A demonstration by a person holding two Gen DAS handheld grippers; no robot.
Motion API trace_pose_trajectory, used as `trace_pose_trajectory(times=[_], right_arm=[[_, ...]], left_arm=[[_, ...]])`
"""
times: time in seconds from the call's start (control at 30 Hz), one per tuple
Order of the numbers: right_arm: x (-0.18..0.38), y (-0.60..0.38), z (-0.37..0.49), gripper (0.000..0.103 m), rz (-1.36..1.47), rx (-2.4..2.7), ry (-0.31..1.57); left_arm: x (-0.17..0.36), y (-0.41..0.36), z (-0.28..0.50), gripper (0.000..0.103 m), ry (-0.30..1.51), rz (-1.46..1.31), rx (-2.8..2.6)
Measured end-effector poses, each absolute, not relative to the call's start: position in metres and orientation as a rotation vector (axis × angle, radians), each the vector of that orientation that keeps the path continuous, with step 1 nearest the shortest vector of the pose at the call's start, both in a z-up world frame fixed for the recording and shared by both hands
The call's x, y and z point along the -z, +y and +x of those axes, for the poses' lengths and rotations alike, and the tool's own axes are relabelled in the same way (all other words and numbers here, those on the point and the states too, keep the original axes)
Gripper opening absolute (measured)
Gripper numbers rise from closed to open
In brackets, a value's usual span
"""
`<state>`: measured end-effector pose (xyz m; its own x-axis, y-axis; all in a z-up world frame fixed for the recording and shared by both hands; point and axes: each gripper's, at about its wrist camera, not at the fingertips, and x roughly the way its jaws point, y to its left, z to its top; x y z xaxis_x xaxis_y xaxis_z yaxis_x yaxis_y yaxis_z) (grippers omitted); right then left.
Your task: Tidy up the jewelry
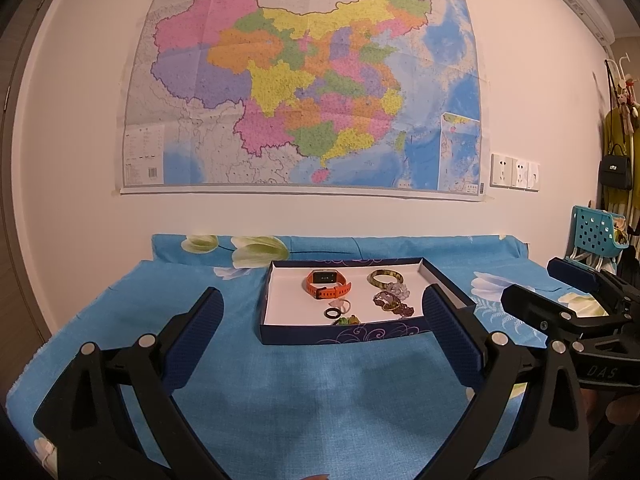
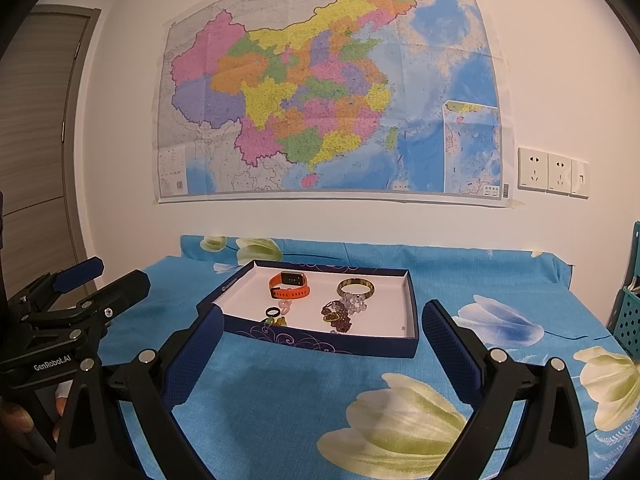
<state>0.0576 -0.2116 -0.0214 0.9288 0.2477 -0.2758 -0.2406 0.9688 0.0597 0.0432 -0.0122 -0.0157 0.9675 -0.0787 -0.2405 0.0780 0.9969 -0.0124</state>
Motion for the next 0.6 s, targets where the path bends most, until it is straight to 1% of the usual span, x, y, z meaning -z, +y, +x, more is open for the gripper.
trace_pose_trajectory(times=[0.6], right_arm=[[0.0222,-0.2120,0.0586,0.096,0.025,-0.249,0.288]], left_arm=[[0.0167,-0.0117,0.0435,0.098,0.248,-0.004,0.081]])
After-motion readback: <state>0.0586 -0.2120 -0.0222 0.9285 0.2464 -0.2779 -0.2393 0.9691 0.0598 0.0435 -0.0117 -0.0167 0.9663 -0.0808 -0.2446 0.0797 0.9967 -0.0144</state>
